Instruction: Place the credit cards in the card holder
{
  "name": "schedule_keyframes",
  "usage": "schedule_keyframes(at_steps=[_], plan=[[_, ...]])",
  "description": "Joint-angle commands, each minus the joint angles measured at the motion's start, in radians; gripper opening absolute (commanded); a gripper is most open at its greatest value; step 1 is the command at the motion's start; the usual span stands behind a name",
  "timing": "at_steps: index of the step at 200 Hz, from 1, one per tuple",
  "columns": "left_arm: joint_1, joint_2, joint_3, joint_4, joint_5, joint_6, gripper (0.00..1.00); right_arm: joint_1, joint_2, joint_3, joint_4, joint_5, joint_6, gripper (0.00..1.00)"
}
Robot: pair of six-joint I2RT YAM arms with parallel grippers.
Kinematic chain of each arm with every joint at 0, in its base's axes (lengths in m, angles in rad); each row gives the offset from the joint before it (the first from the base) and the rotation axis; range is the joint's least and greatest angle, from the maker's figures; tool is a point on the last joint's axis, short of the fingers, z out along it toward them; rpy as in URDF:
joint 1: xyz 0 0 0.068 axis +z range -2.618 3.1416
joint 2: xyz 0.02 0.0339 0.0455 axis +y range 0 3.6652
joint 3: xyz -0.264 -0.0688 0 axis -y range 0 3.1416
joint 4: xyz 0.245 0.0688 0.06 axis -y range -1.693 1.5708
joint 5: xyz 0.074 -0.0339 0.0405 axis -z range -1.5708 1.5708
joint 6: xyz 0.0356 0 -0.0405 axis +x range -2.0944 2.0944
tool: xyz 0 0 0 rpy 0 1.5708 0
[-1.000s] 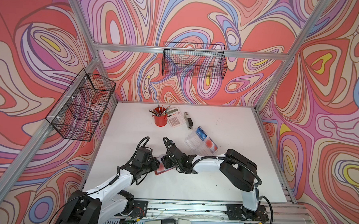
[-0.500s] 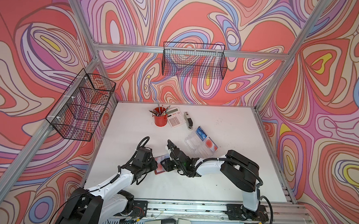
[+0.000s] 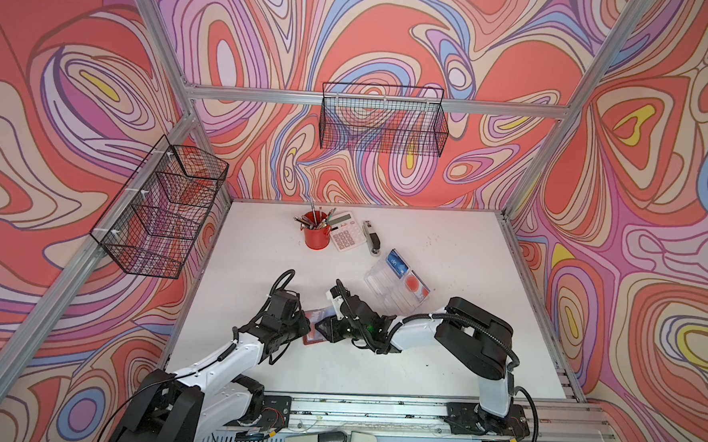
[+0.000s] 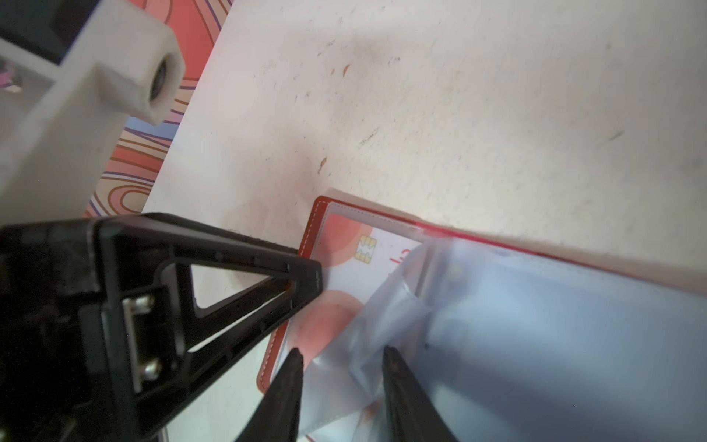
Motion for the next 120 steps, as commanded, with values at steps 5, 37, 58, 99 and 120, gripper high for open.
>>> schedule_keyframes(at_steps=[5,37,58,99,120], plan=[[-0.001,0.002,-0.007,-0.011,-0.001,-0.012,0.29,0.006,-0.036,-0.026,0.103,-0.068,0.015,0.37],[-0.003,-0.025,-0.009,-0.036,-0.03,-0.028,0.29,0.005,-0.025,-0.031,0.137,-0.086,0.02,0.37],[-0.002,-0.066,-0.017,-0.057,-0.048,-0.041,0.3,0.006,-0.026,-0.034,0.146,-0.084,0.015,0.37],[-0.001,-0.19,0.001,-0.202,-0.125,-0.054,0.33,0.005,-0.01,-0.011,0.099,-0.063,0.006,0.37],[-0.002,-0.286,0.001,-0.29,-0.177,-0.064,0.36,0.005,0.008,0.015,0.052,-0.046,-0.002,0.37]])
